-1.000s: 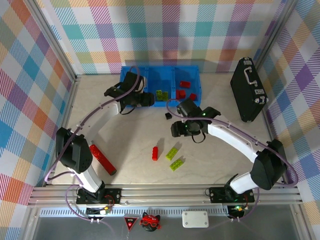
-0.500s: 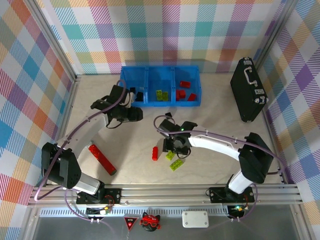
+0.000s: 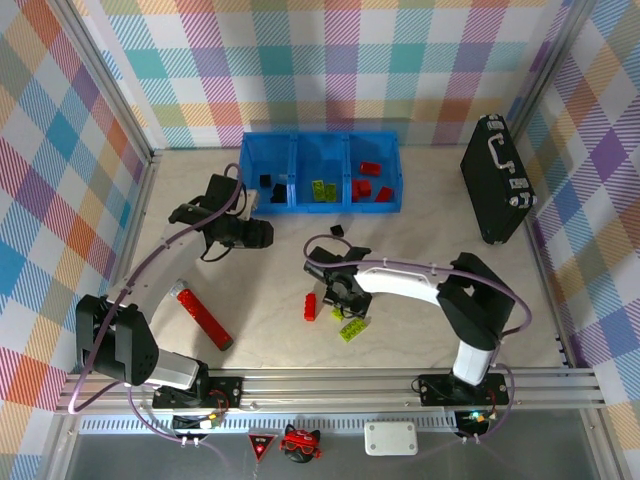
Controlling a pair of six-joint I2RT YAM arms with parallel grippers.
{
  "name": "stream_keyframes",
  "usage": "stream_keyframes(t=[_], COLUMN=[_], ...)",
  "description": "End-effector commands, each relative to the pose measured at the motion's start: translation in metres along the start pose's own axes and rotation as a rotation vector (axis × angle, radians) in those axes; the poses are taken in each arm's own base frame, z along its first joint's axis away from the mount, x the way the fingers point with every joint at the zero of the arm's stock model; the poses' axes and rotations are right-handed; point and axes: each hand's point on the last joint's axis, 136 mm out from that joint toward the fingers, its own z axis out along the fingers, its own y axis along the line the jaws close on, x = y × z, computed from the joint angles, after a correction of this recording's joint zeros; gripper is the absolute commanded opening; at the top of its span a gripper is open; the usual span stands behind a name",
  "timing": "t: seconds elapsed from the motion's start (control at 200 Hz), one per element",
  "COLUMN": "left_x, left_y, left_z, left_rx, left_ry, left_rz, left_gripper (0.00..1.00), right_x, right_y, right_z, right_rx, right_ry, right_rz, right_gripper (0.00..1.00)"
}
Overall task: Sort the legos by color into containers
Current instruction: Pick up the lego from the bottom-center of the table, then place the lego in the container.
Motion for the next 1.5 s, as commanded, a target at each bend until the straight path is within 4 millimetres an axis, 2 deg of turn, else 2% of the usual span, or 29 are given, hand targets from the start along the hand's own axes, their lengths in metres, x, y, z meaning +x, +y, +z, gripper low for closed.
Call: stream_keyframes(t=[0.0, 0.155, 0.34, 0.475, 0.58, 0.725, 0.915, 1.065, 1.15, 1.3, 1.5], left_x=[-0.003, -0.002, -0.003, -0.005, -0.004, -0.006, -0.004, -0.005, -0.006, -0.005, -0.004], left_y=[-0.004, -0.003, 0.0, 0.005, 0.008, 0.011, 0.013, 0.018, 0.02, 0.026, 0.028], left_z=[-0.003, -0.001, -0.003, -0.005, -0.004, -0.002, 0.002, 0.002, 0.002, 0.001, 0.003], left_rx=[0.037, 0.033, 0.015, -0.017, -0.031, -0.048, -0.054, -0.078, -0.088, -0.123, -0.128], left_ry=[-0.028, -0.031, -0.034, -0.049, -0.045, -0.049, -0.046, -0.049, -0.053, -0.055, -0.055], left_rz=[0.02, 0.02, 0.029, 0.034, 0.034, 0.03, 0.023, 0.022, 0.025, 0.027, 0.024], left_gripper=[0.55, 0.55, 0.55, 0.55, 0.55, 0.55, 0.55, 0.54, 0.54, 0.54, 0.54], right_x=[0.001, 0.0, -0.002, -0.007, -0.012, -0.029, -0.066, -0.114, -0.139, -0.187, -0.23], right_y=[0.01, 0.016, 0.016, 0.014, 0.018, 0.034, 0.083, 0.115, 0.132, 0.151, 0.185], right_z=[0.004, 0.013, 0.011, 0.001, -0.011, -0.03, -0.057, -0.079, -0.088, -0.086, -0.076], right_rx=[-0.005, 0.001, 0.003, -0.001, -0.029, -0.101, -0.321, -0.489, -0.527, -0.528, -0.597], right_ry=[0.016, 0.022, 0.018, -0.007, -0.033, -0.074, -0.114, -0.15, -0.179, -0.204, -0.206], right_rz=[0.022, 0.009, 0.009, -0.01, -0.047, -0.158, -0.411, -0.457, -0.5, -0.504, -0.49], right_gripper=[0.59, 0.55, 0.41, 0.33, 0.31, 0.3, 0.26, 0.24, 0.24, 0.24, 0.25])
